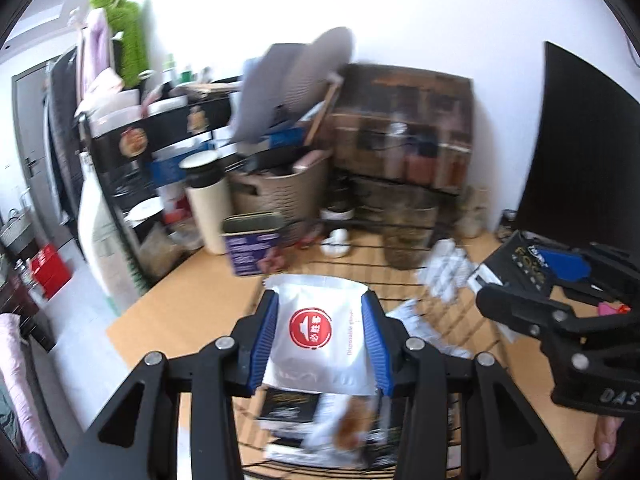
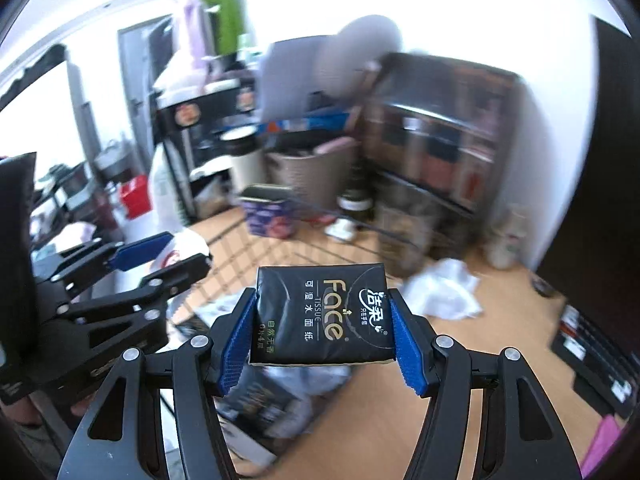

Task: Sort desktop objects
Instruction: 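Carry the sachet and tissue pack over the basket and open both grippers, then move the right gripper to the small white snack sachet and grasp it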

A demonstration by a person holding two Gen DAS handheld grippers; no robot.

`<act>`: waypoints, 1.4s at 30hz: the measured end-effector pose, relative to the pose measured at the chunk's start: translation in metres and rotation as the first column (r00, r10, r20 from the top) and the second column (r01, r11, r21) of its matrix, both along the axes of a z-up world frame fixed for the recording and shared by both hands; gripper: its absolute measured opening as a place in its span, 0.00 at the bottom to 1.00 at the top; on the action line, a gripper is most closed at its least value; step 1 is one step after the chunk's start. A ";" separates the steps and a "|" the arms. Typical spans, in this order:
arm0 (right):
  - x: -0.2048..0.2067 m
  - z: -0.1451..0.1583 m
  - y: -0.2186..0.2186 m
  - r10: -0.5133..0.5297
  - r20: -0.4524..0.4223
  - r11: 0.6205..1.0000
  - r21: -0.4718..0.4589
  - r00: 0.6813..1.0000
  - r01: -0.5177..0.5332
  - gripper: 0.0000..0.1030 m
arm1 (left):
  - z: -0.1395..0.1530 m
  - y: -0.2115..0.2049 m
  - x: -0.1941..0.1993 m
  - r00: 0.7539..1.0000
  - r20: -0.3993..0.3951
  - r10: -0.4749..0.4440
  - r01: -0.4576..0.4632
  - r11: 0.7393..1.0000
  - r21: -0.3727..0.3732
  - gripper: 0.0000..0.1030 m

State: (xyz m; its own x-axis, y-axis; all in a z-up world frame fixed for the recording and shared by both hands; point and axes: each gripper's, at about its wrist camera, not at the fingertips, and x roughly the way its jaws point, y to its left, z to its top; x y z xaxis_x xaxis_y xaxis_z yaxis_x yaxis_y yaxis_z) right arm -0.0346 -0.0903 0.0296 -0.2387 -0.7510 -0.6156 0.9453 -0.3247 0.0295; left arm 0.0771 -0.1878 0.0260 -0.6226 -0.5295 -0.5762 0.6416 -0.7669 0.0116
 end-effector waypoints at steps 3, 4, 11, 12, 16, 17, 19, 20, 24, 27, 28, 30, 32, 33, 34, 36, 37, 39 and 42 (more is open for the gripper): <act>0.013 -0.002 -0.011 0.026 0.005 1.000 0.005 1.000 -0.026 0.61 | -0.002 -0.009 0.008 1.000 -0.005 0.012 -0.012 1.000 0.010 0.45; 0.017 -0.003 -0.014 0.031 0.004 0.999 0.009 1.000 -0.031 0.61 | -0.003 -0.010 0.009 1.000 -0.007 0.012 -0.012 1.000 0.011 0.45; 0.020 -0.005 -0.020 0.045 0.012 0.999 0.021 0.999 -0.045 0.61 | -0.004 -0.011 0.012 1.000 -0.006 0.008 -0.007 1.000 0.012 0.45; 0.020 -0.006 -0.019 0.046 0.017 0.999 0.020 0.999 -0.046 0.61 | -0.004 -0.011 0.012 1.000 -0.006 0.009 -0.009 1.000 0.011 0.45; 0.017 -0.007 -0.019 0.047 0.030 0.999 0.023 0.998 -0.047 0.61 | -0.006 -0.010 0.010 1.000 -0.001 0.009 -0.009 1.000 0.015 0.46; 0.016 -0.008 -0.019 0.045 0.033 0.999 0.024 0.998 -0.046 0.61 | -0.007 -0.010 0.009 1.000 0.000 0.009 -0.009 1.000 0.016 0.46; 0.014 -0.009 -0.018 0.044 0.035 0.999 0.024 0.998 -0.045 0.61 | -0.008 -0.010 0.008 1.000 0.000 0.009 -0.009 1.000 0.015 0.56; 0.013 -0.009 -0.017 0.045 0.035 0.999 0.019 0.998 -0.046 0.62 | -0.008 -0.011 0.008 1.000 -0.002 0.008 -0.008 1.000 0.013 0.64; 0.000 -0.010 -0.014 0.017 0.065 1.000 0.007 0.998 -0.017 0.69 | -0.006 -0.014 0.012 0.999 -0.039 0.037 -0.037 0.999 0.009 0.84; -0.007 -0.010 -0.012 0.003 0.068 1.000 0.005 0.998 -0.003 0.69 | -0.004 -0.015 0.013 0.998 -0.051 0.026 -0.025 0.999 0.019 0.84; -0.007 -0.010 -0.011 0.002 0.068 1.000 0.005 0.998 -0.002 0.69 | -0.004 -0.014 0.012 0.999 -0.049 0.025 -0.024 1.000 0.018 0.84; -0.009 -0.009 -0.008 -0.005 0.063 1.000 0.008 0.998 0.004 0.69 | -0.004 -0.011 0.010 0.999 -0.046 0.016 -0.015 1.000 0.017 0.84; -0.012 -0.007 0.001 -0.013 0.054 1.000 0.005 0.998 0.013 0.69 | -0.002 -0.006 0.008 0.999 -0.049 -0.006 0.007 1.000 0.017 0.84; -0.015 -0.006 0.007 -0.023 0.048 1.000 0.002 0.999 0.023 0.69 | -0.001 -0.002 0.006 0.998 -0.052 -0.022 0.023 1.000 0.015 0.84; -0.021 -0.004 0.015 -0.044 0.039 0.999 -0.001 0.998 0.044 0.69 | 0.001 0.003 0.004 0.998 -0.056 -0.039 0.040 0.999 0.013 0.84; -0.035 -0.003 0.036 -0.100 0.028 0.995 -0.003 0.995 0.100 0.69 | 0.003 0.015 -0.002 0.996 -0.059 -0.070 0.071 0.997 0.010 0.84; -0.043 -0.003 0.045 -0.126 0.031 0.992 -0.003 0.992 0.126 0.69 | 0.003 0.021 -0.006 0.995 -0.058 -0.086 0.086 0.996 0.008 0.84; -0.066 -0.005 0.074 -0.202 0.047 0.979 -0.004 0.978 0.202 0.69 | 0.004 0.038 -0.016 0.989 -0.053 -0.135 0.135 0.991 -0.001 0.84; -0.095 -0.017 0.113 -0.319 0.047 0.948 0.021 0.947 0.318 0.70 | 0.003 0.068 -0.034 0.975 -0.042 -0.217 0.217 0.976 -0.004 0.84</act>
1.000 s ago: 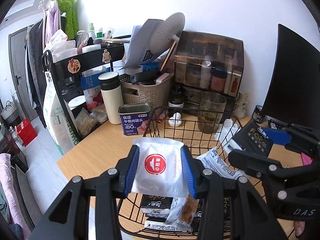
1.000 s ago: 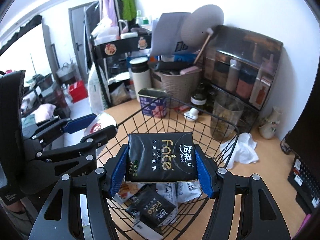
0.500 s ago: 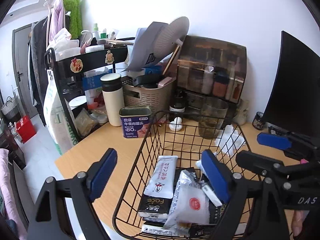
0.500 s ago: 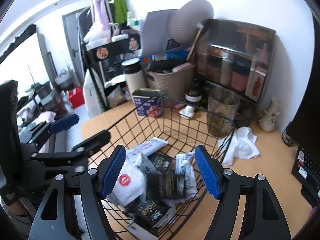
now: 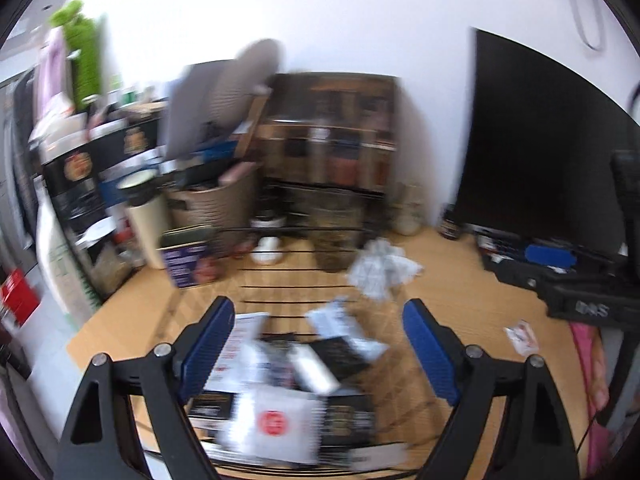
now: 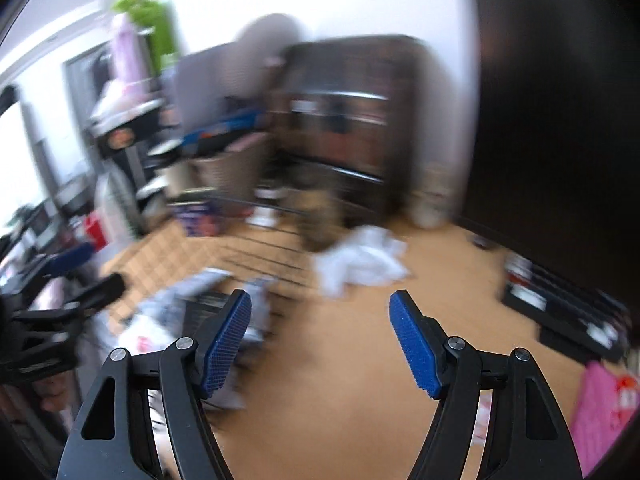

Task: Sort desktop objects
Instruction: 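Move the right gripper to the small white snack sachet and grasp it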

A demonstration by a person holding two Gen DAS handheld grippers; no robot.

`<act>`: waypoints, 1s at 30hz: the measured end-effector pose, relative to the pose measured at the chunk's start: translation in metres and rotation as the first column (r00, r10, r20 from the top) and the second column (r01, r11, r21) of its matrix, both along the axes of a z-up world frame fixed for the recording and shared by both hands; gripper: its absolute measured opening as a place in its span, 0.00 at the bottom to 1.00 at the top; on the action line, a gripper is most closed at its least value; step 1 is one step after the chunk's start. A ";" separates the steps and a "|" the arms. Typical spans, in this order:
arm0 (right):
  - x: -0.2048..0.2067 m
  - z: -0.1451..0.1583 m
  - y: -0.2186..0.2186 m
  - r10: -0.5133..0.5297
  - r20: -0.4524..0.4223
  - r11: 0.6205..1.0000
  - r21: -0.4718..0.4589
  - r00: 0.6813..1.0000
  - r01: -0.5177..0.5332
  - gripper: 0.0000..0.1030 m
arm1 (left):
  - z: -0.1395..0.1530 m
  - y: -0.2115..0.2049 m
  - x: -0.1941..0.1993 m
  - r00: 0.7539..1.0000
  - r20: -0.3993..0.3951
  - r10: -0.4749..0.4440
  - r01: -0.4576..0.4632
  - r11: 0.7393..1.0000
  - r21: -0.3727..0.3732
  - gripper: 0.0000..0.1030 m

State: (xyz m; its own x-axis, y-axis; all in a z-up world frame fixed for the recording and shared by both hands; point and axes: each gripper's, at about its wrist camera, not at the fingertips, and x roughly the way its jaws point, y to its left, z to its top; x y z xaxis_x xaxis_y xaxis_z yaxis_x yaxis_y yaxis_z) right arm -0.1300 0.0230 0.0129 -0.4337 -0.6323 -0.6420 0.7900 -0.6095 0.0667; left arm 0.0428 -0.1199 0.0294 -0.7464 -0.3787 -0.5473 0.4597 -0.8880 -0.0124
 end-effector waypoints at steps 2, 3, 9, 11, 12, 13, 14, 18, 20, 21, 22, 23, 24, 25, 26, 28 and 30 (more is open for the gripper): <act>-0.016 -0.013 0.023 -0.061 0.016 0.998 0.023 0.998 0.061 0.70 | -0.002 0.021 -0.014 0.998 0.009 -0.061 0.061 0.998 -0.001 0.84; -0.022 -0.020 0.032 -0.086 0.023 0.996 0.039 0.996 0.085 0.70 | -0.004 0.033 -0.021 0.995 0.014 -0.096 0.096 0.995 0.000 0.84; -0.056 -0.084 0.076 -0.223 0.060 0.966 0.147 0.973 0.212 0.70 | -0.024 0.092 -0.060 0.961 0.046 -0.272 0.271 0.962 0.014 0.84; -0.070 -0.107 0.083 -0.252 0.093 0.958 0.166 0.963 0.234 0.70 | -0.033 0.104 -0.070 0.949 0.071 -0.308 0.308 0.951 0.020 0.84; -0.076 -0.117 0.087 -0.265 0.115 0.956 0.163 0.957 0.245 0.70 | -0.038 0.107 -0.075 0.944 0.087 -0.319 0.318 0.948 0.022 0.84; -0.081 -0.124 0.090 -0.272 0.135 0.955 0.163 0.953 0.249 0.70 | -0.043 0.110 -0.080 0.939 0.100 -0.328 0.327 0.945 0.029 0.84; -0.083 -0.128 0.092 -0.273 0.150 0.955 0.164 0.950 0.248 0.70 | -0.046 0.110 -0.084 0.937 0.106 -0.333 0.331 0.943 0.037 0.84; -0.088 -0.133 0.091 -0.255 0.153 0.960 0.160 0.955 0.231 0.70 | -0.061 0.108 -0.098 0.932 0.117 -0.342 0.333 0.939 0.086 0.84; -0.088 -0.140 0.089 -0.254 0.158 0.958 0.173 0.954 0.227 0.70 | -0.067 0.107 -0.103 0.928 0.121 -0.352 0.341 0.934 0.104 0.84; -0.088 -0.144 0.088 -0.251 0.163 0.958 0.182 0.954 0.221 0.70 | -0.069 0.107 -0.104 0.927 0.124 -0.355 0.343 0.933 0.107 0.84; -0.087 -0.146 0.087 -0.249 0.158 0.958 0.184 0.955 0.219 0.70 | -0.072 0.107 -0.106 0.925 0.130 -0.357 0.344 0.932 0.109 0.84; -0.087 -0.146 0.086 -0.250 0.148 0.957 0.190 0.957 0.221 0.70 | -0.075 0.107 -0.108 0.923 0.138 -0.360 0.347 0.931 0.110 0.84; -0.086 -0.147 0.085 -0.251 0.142 0.956 0.193 0.957 0.222 0.70 | -0.076 0.107 -0.109 0.921 0.143 -0.361 0.348 0.931 0.110 0.84; -0.086 -0.147 0.085 -0.252 0.132 0.954 0.198 0.959 0.223 0.70 | -0.078 0.107 -0.109 0.920 0.149 -0.362 0.348 0.931 0.111 0.84; -0.086 -0.148 0.085 -0.255 0.120 0.952 0.207 0.960 0.227 0.70 | -0.079 0.107 -0.109 0.920 0.151 -0.361 0.347 0.931 0.112 0.84; -0.085 -0.149 0.084 -0.261 0.096 0.945 0.227 0.960 0.234 0.70 | -0.080 0.106 -0.109 0.920 0.150 -0.362 0.347 0.931 0.114 0.84; -0.084 -0.150 0.081 -0.261 0.079 0.941 0.245 0.962 0.235 0.70 | -0.080 0.106 -0.108 0.920 0.152 -0.362 0.347 0.931 0.113 0.84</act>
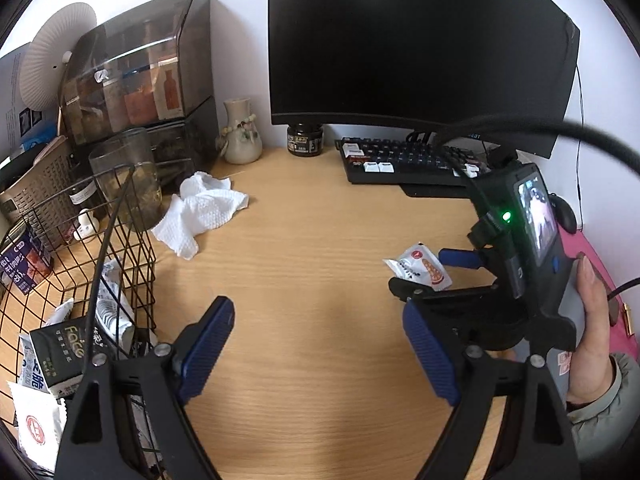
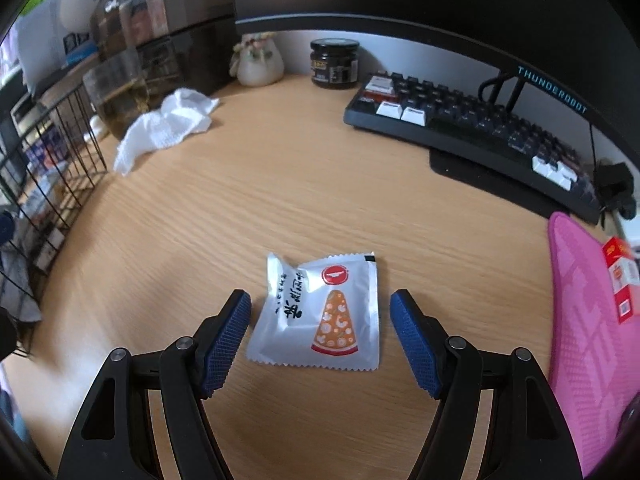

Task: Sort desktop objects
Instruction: 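Move the right gripper to the small white snack sachet and grasp it, then carry the small sachet over the basket and open the right gripper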

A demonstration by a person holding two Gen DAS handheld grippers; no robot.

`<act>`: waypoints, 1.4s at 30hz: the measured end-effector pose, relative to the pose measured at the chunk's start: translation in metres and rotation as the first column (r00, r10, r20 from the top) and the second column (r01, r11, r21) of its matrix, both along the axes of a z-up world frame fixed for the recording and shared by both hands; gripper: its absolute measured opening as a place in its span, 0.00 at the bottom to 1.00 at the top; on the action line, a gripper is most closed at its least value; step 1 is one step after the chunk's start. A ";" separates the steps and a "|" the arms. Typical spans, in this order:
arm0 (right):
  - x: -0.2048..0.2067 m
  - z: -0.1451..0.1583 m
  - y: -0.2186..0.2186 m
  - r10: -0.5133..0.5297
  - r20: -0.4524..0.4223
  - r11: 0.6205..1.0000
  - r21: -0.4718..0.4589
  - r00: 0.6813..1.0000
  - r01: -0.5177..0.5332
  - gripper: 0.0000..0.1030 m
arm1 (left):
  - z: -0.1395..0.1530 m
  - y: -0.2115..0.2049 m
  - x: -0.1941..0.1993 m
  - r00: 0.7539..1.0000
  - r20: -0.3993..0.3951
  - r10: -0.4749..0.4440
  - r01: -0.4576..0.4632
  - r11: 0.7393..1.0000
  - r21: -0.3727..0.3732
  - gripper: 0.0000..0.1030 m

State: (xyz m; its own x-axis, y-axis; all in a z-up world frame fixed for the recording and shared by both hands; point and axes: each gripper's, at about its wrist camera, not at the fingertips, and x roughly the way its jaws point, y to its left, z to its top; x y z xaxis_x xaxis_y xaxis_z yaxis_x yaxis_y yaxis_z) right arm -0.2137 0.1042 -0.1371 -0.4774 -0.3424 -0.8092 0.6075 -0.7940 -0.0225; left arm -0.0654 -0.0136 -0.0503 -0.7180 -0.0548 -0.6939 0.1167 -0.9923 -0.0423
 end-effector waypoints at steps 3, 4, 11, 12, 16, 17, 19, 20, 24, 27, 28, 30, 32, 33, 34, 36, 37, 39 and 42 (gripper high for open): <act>0.000 0.001 0.000 -0.002 0.001 1.000 0.002 1.000 0.002 0.70 | 0.002 0.001 -0.001 1.000 -0.005 0.001 -0.001 1.000 -0.002 0.84; 0.000 0.001 0.001 -0.001 0.002 1.000 0.002 1.000 0.001 0.70 | 0.003 0.001 -0.001 1.000 -0.006 0.003 -0.003 1.000 -0.004 0.84; 0.003 0.003 0.000 0.007 -0.002 1.000 0.002 1.000 -0.007 0.52 | 0.004 0.002 0.000 1.000 -0.007 0.005 -0.005 1.000 -0.008 0.84; 0.003 0.003 0.000 0.006 -0.002 1.000 0.002 1.000 -0.006 0.50 | 0.004 0.002 0.000 1.000 -0.007 0.004 -0.005 1.000 -0.007 0.84; 0.005 0.003 0.000 0.008 -0.001 1.000 0.004 1.000 -0.008 0.36 | 0.003 0.002 -0.001 1.000 -0.003 0.000 0.000 1.000 -0.010 0.84; 0.006 0.004 0.000 0.008 -0.001 1.000 0.006 1.000 -0.008 0.35 | 0.002 0.003 -0.002 1.000 -0.002 -0.001 0.001 1.000 -0.010 0.84; 0.007 0.004 -0.001 0.009 0.000 1.000 0.009 1.000 -0.009 0.31 | 0.002 0.002 -0.002 1.000 -0.002 0.000 0.000 1.000 -0.011 0.84; 0.008 0.004 -0.001 0.009 0.000 1.000 0.010 1.000 -0.009 0.31 | 0.002 0.002 -0.002 1.000 -0.002 0.001 -0.001 1.000 -0.010 0.84; 0.010 0.004 -0.001 0.008 -0.002 1.000 0.011 1.000 -0.008 0.27 | 0.000 0.001 -0.002 1.000 -0.002 0.002 -0.002 1.000 -0.008 0.84; 0.009 0.003 0.000 0.012 -0.004 1.000 0.011 1.000 -0.012 0.26 | 0.000 0.000 -0.001 1.000 -0.002 0.003 -0.003 1.000 -0.008 0.84; 0.009 0.003 0.000 0.013 -0.005 1.000 0.011 1.000 -0.013 0.26 | 0.000 0.000 -0.001 1.000 -0.002 0.002 -0.002 1.000 -0.008 0.84; 0.009 0.003 0.001 0.012 -0.003 1.000 0.007 1.000 -0.012 0.26 | 0.000 -0.001 -0.002 1.000 -0.003 0.002 -0.002 1.000 -0.009 0.84; 0.009 0.003 0.001 0.012 -0.001 1.000 0.003 1.000 -0.012 0.26 | 0.001 -0.001 -0.001 1.000 -0.004 0.002 -0.002 1.000 -0.009 0.84; 0.010 0.004 0.001 0.011 0.001 1.000 0.001 1.000 -0.011 0.26 | 0.001 -0.001 -0.001 1.000 -0.004 0.002 -0.002 1.000 -0.009 0.84; 0.009 0.004 0.001 0.011 0.001 1.000 0.001 1.000 -0.011 0.25 | 0.002 -0.001 -0.001 1.000 -0.005 0.003 -0.003 1.000 -0.010 0.84; 0.010 0.007 0.001 0.013 -0.001 1.000 0.000 1.000 -0.013 0.24 | 0.005 -0.002 0.001 1.000 -0.010 0.002 -0.002 1.000 -0.011 0.84; 0.010 0.010 0.001 0.013 -0.006 1.000 -0.004 1.000 -0.013 0.23 | 0.008 -0.003 0.003 1.000 -0.018 -0.001 0.000 1.000 -0.009 0.84; 0.016 0.021 -0.001 0.021 -0.037 1.000 -0.011 0.999 -0.022 0.23 | 0.016 -0.005 0.007 0.999 -0.039 0.008 -0.009 1.000 -0.015 0.84; 0.025 0.039 -0.007 0.038 -0.061 0.999 -0.036 0.997 -0.041 0.23 | 0.029 -0.012 0.016 0.997 -0.071 0.025 -0.025 1.000 -0.006 0.84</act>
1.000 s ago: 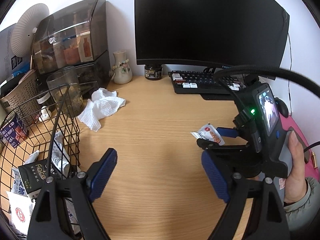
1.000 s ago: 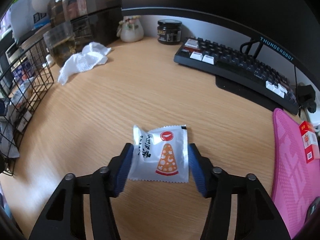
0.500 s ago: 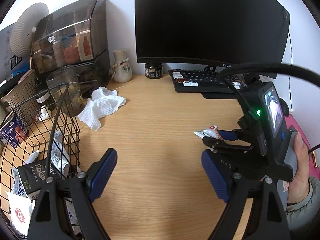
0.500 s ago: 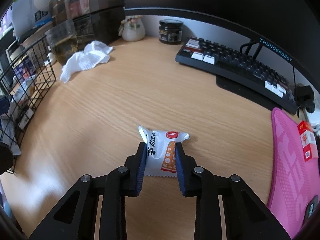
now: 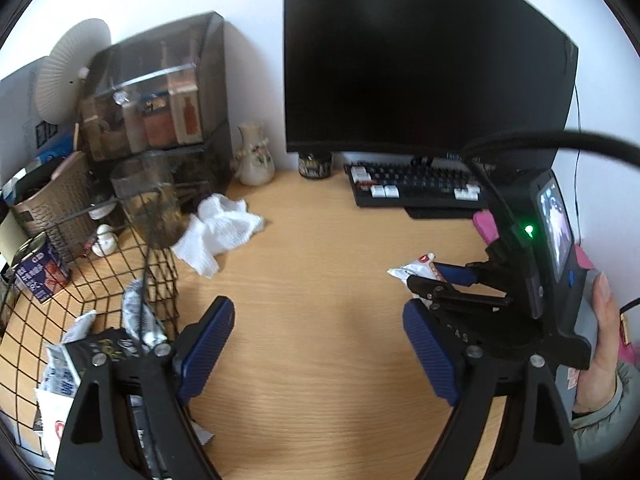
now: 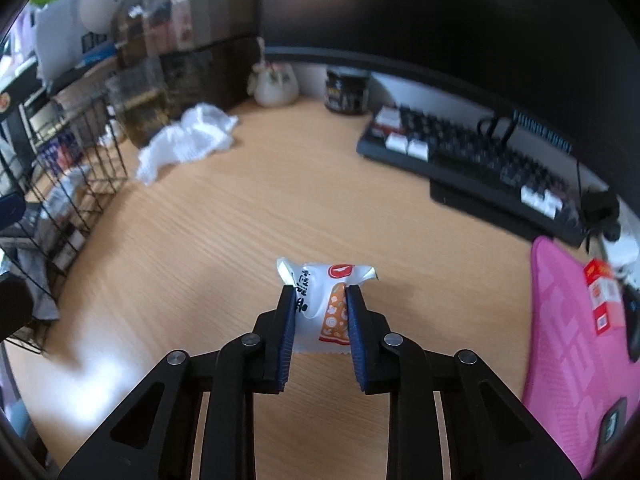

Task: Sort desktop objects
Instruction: 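Carry the small sachet over the basket and open the right gripper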

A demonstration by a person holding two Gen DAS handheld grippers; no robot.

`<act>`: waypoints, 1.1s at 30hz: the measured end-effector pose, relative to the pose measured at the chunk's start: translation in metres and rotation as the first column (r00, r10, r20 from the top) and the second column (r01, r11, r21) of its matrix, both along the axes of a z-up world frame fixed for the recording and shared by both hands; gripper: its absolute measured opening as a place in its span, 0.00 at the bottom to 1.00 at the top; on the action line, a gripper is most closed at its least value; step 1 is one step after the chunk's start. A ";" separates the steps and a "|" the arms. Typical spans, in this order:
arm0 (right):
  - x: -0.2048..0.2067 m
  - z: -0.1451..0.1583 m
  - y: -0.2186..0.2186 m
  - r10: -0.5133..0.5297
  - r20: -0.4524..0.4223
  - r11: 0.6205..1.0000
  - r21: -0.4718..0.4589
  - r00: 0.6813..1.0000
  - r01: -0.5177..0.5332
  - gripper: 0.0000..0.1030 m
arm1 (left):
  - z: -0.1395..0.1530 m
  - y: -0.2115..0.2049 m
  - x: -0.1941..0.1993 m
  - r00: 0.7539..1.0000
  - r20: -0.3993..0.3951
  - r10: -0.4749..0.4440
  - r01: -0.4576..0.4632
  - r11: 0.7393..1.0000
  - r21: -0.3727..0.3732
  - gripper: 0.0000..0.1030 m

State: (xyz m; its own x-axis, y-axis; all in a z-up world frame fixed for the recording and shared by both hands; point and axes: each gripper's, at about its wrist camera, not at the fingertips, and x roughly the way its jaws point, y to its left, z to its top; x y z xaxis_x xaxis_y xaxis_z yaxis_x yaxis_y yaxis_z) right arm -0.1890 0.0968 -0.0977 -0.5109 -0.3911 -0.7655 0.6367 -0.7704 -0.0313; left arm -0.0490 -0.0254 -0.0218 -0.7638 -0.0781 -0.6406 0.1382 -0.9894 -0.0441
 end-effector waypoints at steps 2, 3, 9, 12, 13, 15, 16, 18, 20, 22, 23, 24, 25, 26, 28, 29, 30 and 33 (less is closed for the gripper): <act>0.007 0.013 -0.005 0.011 -0.019 1.000 -0.017 1.000 -0.011 0.23 | 0.009 -0.003 0.008 1.000 -0.025 0.007 -0.007 1.000 -0.001 0.84; 0.010 0.020 -0.007 0.016 -0.029 1.000 -0.025 0.999 -0.016 0.23 | 0.014 -0.005 0.013 0.999 -0.041 0.012 -0.012 1.000 -0.002 0.84; 0.040 0.069 -0.033 0.075 -0.116 0.994 -0.068 0.990 -0.083 0.23 | 0.042 -0.024 0.042 0.991 -0.121 0.066 -0.066 0.998 0.003 0.84; 0.058 0.089 -0.050 0.113 -0.148 0.988 -0.086 0.982 -0.126 0.23 | 0.056 -0.038 0.061 0.982 -0.157 0.107 -0.108 0.994 0.002 0.84; 0.063 0.094 -0.054 0.123 -0.156 0.986 -0.091 0.980 -0.138 0.23 | 0.060 -0.043 0.067 0.978 -0.171 0.122 -0.124 0.992 0.002 0.84; 0.075 0.104 -0.068 0.155 -0.170 0.980 -0.101 0.973 -0.174 0.23 | 0.068 -0.052 0.078 0.969 -0.194 0.152 -0.153 0.988 0.007 0.84; 0.081 0.108 -0.074 0.168 -0.176 0.977 -0.104 0.970 -0.188 0.23 | 0.071 -0.058 0.085 0.964 -0.204 0.170 -0.172 0.985 0.009 0.84; 0.094 0.116 -0.090 0.205 -0.190 0.968 -0.108 0.960 -0.228 0.23 | 0.077 -0.069 0.095 0.955 -0.218 0.203 -0.206 0.979 0.010 0.84; 0.108 0.121 -0.104 0.240 -0.201 0.958 -0.109 0.950 -0.265 0.23 | 0.082 -0.083 0.109 0.941 -0.232 0.247 -0.251 0.968 0.011 0.84; 0.120 0.125 -0.118 0.274 -0.211 0.947 -0.110 0.938 -0.301 0.23 | 0.085 -0.095 0.122 0.926 -0.243 0.288 -0.293 0.956 0.014 0.84; 0.127 0.127 -0.125 0.292 -0.214 0.941 -0.111 0.932 -0.320 0.23 | 0.087 -0.102 0.128 0.918 -0.248 0.309 -0.315 0.949 0.017 0.84; 0.133 0.128 -0.132 0.310 -0.215 0.934 -0.112 0.926 -0.338 0.23 | 0.089 -0.107 0.134 0.911 -0.252 0.327 -0.332 0.943 0.022 0.84; 0.139 0.128 -0.139 0.326 -0.217 0.928 -0.114 0.920 -0.356 0.23 | 0.089 -0.112 0.141 0.904 -0.255 0.345 -0.350 0.937 0.027 0.84; 0.144 0.129 -0.145 0.342 -0.218 0.921 -0.114 0.914 -0.372 0.23 | 0.090 -0.119 0.148 0.894 -0.255 0.368 -0.371 0.928 0.035 0.84; 0.155 0.129 -0.156 0.370 -0.220 0.910 -0.113 0.903 -0.400 0.23 | 0.090 -0.127 0.158 0.882 -0.256 0.396 -0.399 0.916 0.044 0.84; 0.160 0.129 -0.162 0.384 -0.220 0.903 -0.112 0.897 -0.414 0.23 | 0.090 -0.131 0.163 0.875 -0.255 0.411 -0.413 0.909 0.046 0.84; 0.165 0.129 -0.169 0.398 -0.218 0.897 -0.113 0.891 -0.428 0.23 | 0.089 -0.135 0.168 0.869 -0.254 0.425 -0.427 0.903 0.047 0.84; 0.176 0.126 -0.183 0.432 -0.212 0.881 -0.111 0.877 -0.461 0.23 | 0.088 -0.144 0.179 0.854 -0.249 0.456 -0.459 0.887 0.049 0.84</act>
